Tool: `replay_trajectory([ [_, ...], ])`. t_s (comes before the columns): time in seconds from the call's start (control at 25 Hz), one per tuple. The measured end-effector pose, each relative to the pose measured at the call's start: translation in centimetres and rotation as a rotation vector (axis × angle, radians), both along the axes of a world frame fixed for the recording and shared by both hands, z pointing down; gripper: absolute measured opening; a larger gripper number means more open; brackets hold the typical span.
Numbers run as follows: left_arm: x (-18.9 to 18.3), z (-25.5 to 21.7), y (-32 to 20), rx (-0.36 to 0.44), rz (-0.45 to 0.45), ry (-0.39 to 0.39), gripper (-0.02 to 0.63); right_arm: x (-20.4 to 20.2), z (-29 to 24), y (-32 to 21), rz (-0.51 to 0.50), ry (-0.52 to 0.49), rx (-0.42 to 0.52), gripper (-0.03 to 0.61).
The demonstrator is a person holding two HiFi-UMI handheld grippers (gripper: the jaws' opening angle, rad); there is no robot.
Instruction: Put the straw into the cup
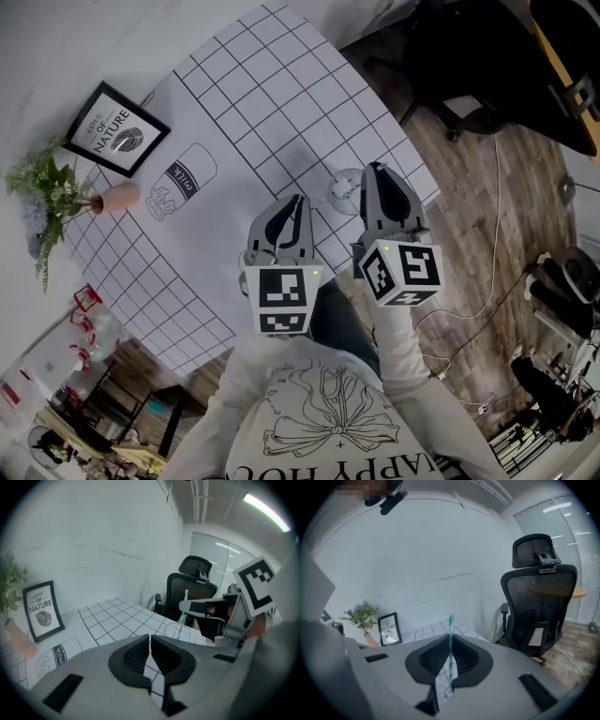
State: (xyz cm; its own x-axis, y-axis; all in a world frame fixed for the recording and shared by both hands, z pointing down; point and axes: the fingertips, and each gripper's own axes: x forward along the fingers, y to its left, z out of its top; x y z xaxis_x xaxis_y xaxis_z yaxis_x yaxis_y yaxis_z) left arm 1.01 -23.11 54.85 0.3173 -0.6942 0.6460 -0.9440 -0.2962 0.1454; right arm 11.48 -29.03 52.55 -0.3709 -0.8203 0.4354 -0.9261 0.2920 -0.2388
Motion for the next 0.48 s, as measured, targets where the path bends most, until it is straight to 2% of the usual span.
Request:
replay_trajectory([
  [0.48, -0.5, -1.8, 0.2, 0.035, -0.020, 0.019, 0.014, 0.0, -1.4, 0.7, 0.004, 0.000, 0.016, 0.038],
])
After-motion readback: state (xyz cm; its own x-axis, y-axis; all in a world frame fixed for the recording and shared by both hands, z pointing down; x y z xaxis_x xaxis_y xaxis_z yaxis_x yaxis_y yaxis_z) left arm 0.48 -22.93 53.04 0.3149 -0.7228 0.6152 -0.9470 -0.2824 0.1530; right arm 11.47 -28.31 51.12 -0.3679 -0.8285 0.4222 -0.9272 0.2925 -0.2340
